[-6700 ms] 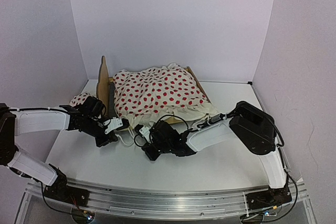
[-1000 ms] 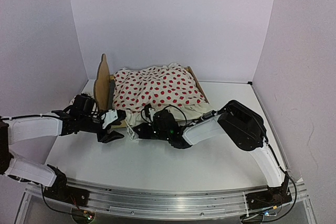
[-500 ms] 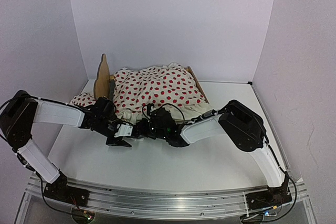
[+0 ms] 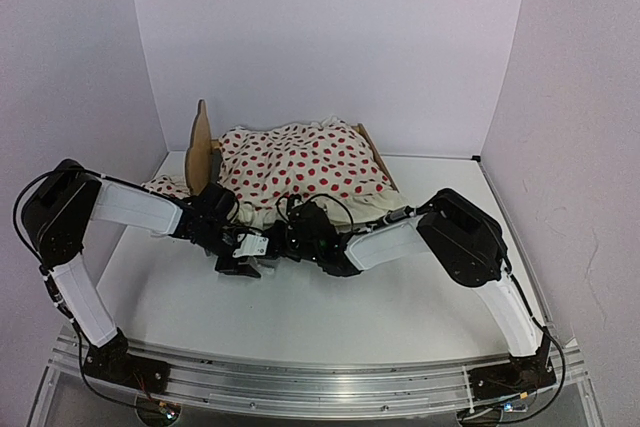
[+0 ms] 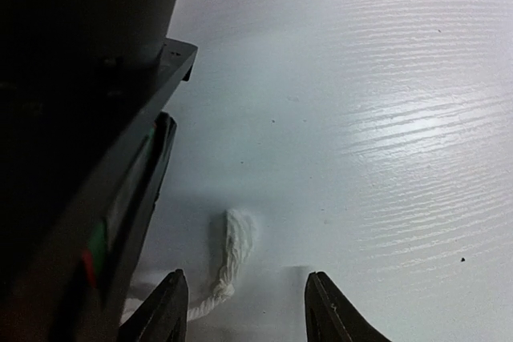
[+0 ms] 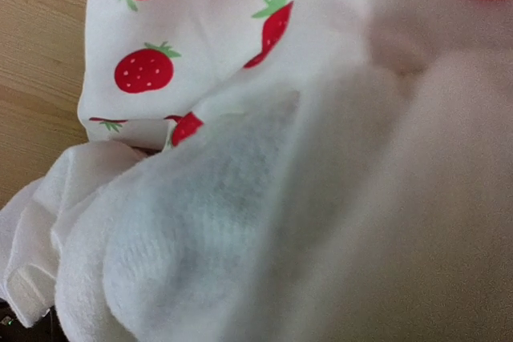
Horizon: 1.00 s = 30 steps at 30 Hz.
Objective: Set up the pet bed
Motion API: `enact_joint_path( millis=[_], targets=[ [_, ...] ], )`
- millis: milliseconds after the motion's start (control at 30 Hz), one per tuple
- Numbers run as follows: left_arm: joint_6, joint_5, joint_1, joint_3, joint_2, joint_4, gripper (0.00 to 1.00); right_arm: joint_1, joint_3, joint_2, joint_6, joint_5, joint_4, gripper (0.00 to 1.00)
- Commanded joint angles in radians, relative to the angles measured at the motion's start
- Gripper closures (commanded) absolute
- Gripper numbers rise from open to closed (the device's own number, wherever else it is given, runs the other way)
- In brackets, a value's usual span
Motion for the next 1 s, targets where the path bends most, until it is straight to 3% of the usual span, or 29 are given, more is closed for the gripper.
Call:
enact_joint_path(
  millis=[0, 267, 533, 600, 767, 967],
  targets=[
    [-0.175, -0.093, 0.001, 0.048, 0.047, 0.016, 0.46, 0.004, 0.051, 0.041, 0.032, 0.022, -0.007, 1.0],
    [-0.086, -0.087, 0.001, 0.131, 0.169, -0.174, 0.51, 0.004, 0.049, 0.029, 0.003, 0.004, -0.008, 1.0],
    [-0.025, -0.145, 0.001, 0.249, 0.294, -0.256, 0.67, 0.004, 0.046, 0.019, -0.013, -0.008, -0.008, 1.0],
    [0.002, -0.159, 0.001, 0.234, 0.297, -0.243, 0.72, 0.004, 0.044, 0.016, -0.019, -0.009, -0.008, 1.0],
    [0.021, -0.177, 0.001, 0.195, 0.277, -0.194, 0.99, 0.004, 0.04, 0.014, -0.023, -0.011, -0.007, 1.0],
    [-0.115, -0.141, 0.028, 0.194, 0.177, -0.221, 1.0, 0.006, 0.02, -0.01, -0.058, -0.009, -0.012, 1.0]
  ],
)
